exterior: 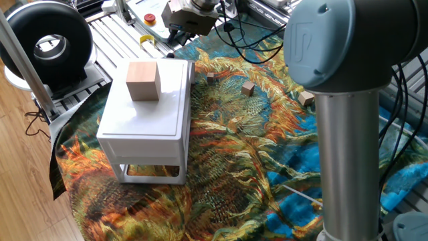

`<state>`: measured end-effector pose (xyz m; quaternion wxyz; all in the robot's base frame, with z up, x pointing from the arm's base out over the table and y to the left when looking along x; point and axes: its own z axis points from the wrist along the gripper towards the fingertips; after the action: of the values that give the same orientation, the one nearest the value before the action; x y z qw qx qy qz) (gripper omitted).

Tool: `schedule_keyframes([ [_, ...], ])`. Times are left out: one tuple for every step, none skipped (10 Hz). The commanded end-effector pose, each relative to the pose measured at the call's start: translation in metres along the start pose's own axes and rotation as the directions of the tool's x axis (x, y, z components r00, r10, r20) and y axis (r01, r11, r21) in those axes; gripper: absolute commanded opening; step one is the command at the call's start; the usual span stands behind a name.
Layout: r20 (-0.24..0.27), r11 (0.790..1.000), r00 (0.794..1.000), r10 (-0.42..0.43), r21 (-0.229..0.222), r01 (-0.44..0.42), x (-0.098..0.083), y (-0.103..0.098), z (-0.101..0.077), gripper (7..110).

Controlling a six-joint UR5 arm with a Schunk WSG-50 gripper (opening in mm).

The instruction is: Grasp the handle and close the drawer

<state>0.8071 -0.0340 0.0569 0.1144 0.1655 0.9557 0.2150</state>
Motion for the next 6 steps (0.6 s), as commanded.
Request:
schedule_keyframes([
  [0.018,1.0,1.0,-0.016,0.009,0.016,-0.0031,-0.0023,0.0007,44],
  [0.018,1.0,1.0,-0.015,-0.003,0.016,-0.0047,0.003,0.0036,44],
  [0.017,1.0,1.0,-0.018,0.0,0.018,-0.0071,0.005,0.0065,44],
  [0.018,1.0,1.0,-0.02,0.006,0.02,-0.0076,0.0063,0.0099,44],
  [0.019,1.0,1.0,-0.021,0.013,0.02,-0.0065,0.0051,0.0079,44],
  [0.016,0.999,1.0,-0.016,0.036,0.016,-0.0051,0.001,0.0041,44],
])
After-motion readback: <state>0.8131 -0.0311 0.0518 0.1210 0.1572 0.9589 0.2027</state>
